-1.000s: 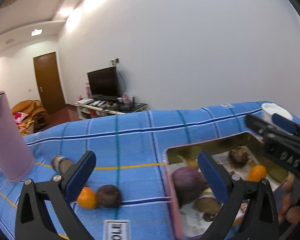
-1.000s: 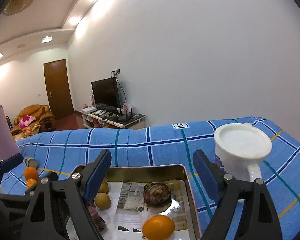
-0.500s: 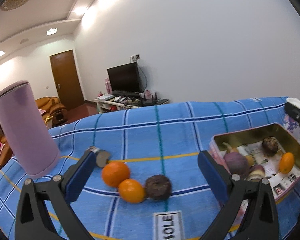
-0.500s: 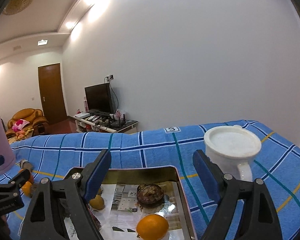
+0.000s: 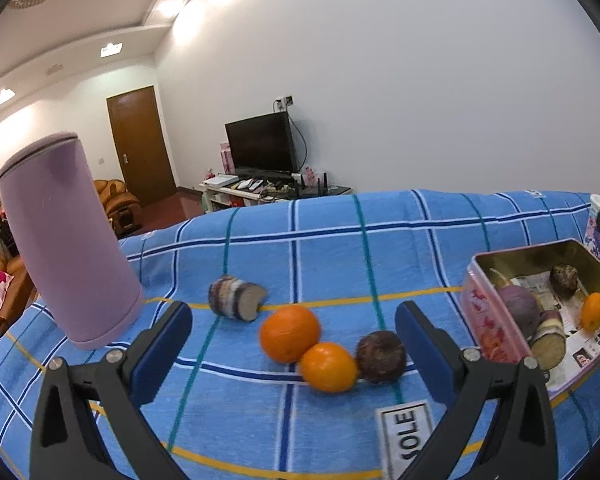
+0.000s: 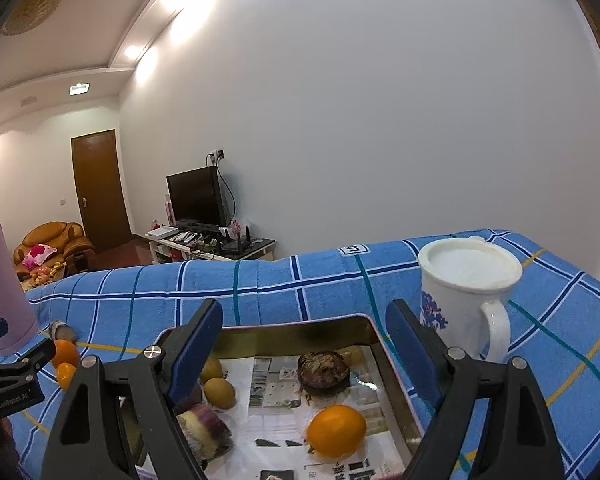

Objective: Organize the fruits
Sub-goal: 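Withdraw both grippers from the tin toward the remaining fruits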

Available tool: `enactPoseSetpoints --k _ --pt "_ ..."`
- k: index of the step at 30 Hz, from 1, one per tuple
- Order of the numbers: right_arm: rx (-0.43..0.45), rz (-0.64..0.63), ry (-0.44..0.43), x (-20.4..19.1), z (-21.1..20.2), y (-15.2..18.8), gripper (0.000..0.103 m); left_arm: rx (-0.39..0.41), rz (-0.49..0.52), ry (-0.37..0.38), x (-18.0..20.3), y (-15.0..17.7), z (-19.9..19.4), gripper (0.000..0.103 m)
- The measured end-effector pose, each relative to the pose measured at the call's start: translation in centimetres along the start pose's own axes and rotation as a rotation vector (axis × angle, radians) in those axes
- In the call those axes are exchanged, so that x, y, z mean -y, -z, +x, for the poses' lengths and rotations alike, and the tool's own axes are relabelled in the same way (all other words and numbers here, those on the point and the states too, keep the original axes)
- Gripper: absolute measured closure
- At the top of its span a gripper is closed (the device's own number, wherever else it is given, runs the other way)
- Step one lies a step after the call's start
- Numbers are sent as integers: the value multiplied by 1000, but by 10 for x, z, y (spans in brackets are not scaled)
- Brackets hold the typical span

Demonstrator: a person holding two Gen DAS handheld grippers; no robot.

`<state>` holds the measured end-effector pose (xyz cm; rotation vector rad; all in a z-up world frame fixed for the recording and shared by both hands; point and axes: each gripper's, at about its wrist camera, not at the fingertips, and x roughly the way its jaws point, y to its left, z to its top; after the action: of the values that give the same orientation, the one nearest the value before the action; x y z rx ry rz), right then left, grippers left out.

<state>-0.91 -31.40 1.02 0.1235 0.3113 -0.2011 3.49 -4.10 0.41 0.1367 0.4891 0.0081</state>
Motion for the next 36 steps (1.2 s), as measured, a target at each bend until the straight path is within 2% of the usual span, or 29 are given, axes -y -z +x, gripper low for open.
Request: enactPoseSetpoints --k 6,13,18,23,29,31,32,33,36 --pt "-15 -1 -18 -15 -7 5 18 -23 -11 -9 -19 0 8 0" --pt "-37 -66 -52 -49 -10 10 18 -48 -46 -15 -40 2 13 0" --pt "-68 -64 -95 -72 -7 14 18 -65 -64 -28 -56 3 19 0" --pt "-97 -79 -118 -98 0 20 18 -117 -99 -89 -84 5 33 0" --pt "-142 -156 -177 -140 8 26 19 -191 -170 -163 -122 7 49 0" --pt "-171 -186 -206 -153 14 29 36 -199 -176 -175 -127 8 49 0" --pt "-187 -203 -217 -159 16 30 53 -203 -178 -181 -129 8 50 0" --pt "-215 -229 -230 -168 21 32 62 -204 -180 -186 -131 8 49 0" --pt "-288 -270 -252 -185 35 37 65 -213 -189 -186 -134 10 49 0"
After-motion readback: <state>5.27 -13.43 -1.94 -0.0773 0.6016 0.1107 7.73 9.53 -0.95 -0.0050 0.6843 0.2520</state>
